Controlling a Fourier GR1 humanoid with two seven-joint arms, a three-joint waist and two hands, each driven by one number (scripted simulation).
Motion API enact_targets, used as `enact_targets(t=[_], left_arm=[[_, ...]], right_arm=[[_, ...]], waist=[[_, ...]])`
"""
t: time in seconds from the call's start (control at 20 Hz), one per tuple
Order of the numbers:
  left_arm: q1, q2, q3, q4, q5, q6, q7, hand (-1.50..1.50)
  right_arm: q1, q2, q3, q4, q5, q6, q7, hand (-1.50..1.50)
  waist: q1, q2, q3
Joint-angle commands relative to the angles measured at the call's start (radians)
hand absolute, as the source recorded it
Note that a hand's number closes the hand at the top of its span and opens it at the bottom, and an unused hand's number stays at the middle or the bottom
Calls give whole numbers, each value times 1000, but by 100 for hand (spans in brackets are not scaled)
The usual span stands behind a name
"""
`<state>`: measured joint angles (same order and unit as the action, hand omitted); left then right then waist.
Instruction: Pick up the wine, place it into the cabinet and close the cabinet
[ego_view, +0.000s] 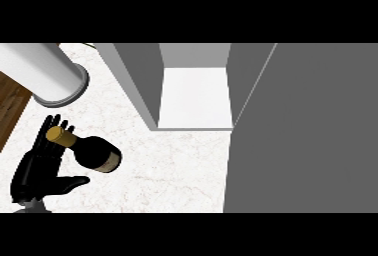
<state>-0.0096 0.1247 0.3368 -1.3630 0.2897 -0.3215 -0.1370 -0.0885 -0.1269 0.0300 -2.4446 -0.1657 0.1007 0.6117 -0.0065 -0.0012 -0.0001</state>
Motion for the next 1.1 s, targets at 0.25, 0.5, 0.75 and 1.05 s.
enact_targets(t=[0.25, 0.5, 0.75, 1.05], left_arm=[[-6, -5, -30, 106, -55, -10, -101, -150], [-42, 45, 15, 145, 6, -41, -84, -150], [-57, 2, -25, 257, -55, -21, -168, -150], [-138, 31, -25, 401, -67, -51, -238, -150]], right_arm=[[-42, 13, 10, -132, -74, -40, 124, -150], [-50, 2, 5, -166, -77, -50, 166, -150], [54, 8, -14, -198, -102, 0, 92, -150], [-34, 28, 36, -131, -35, -28, 106, -150]], waist=[[4, -1, 0], [3, -1, 0], [-2, -1, 0], [0, 1, -1]])
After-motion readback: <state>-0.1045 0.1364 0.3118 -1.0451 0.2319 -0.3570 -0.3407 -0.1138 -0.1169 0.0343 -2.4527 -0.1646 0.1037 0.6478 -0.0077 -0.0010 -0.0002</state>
